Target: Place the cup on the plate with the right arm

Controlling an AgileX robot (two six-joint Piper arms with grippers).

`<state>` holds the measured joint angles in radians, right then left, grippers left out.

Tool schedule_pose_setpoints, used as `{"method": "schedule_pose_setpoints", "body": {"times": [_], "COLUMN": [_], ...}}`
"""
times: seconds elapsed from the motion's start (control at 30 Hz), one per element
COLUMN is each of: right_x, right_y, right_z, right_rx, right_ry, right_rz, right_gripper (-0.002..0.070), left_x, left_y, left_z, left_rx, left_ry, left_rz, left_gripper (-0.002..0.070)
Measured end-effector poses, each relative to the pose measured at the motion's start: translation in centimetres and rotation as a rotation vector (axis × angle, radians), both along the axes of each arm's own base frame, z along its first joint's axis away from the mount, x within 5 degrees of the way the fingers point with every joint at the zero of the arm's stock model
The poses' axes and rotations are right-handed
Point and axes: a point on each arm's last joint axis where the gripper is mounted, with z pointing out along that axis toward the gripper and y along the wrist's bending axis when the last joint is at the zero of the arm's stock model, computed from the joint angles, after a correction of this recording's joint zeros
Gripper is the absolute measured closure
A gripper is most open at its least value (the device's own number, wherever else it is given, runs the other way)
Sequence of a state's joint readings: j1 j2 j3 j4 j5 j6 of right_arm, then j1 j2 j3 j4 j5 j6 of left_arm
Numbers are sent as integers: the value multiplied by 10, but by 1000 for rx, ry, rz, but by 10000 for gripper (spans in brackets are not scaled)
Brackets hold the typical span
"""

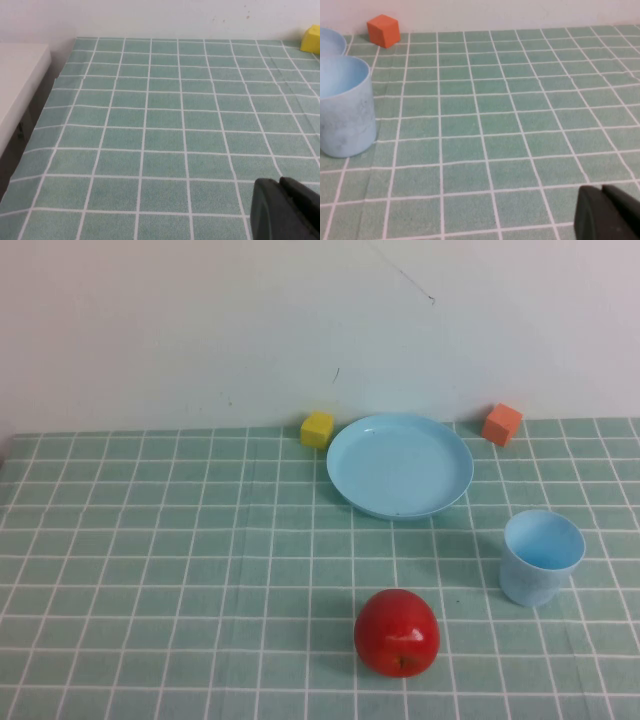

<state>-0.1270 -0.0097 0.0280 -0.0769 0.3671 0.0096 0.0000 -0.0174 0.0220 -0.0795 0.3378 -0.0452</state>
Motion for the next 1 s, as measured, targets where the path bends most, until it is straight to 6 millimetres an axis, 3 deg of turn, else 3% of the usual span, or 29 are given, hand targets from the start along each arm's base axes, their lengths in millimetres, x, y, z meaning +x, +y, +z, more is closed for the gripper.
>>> {"method": "schedule_pose_setpoints", "body": {"times": [0.6, 0.73, 1.0], "right_x": [1, 4, 4], "right_y": [0, 0, 3], "right_z": [2, 12, 51], "right_rx": [-25, -42, -165], "right_ry": [-19, -143, -554], "right_rz": [4, 12, 45], "right_gripper": [679, 679, 679], "left_x": [0, 0, 0], "left_y": [0, 0, 0], "left_z": [0, 0, 0], "left_rx": [0, 0, 0], "left_ry": [0, 0, 0], "left_rz": [0, 0, 0], "left_gripper": [678, 678, 678]}}
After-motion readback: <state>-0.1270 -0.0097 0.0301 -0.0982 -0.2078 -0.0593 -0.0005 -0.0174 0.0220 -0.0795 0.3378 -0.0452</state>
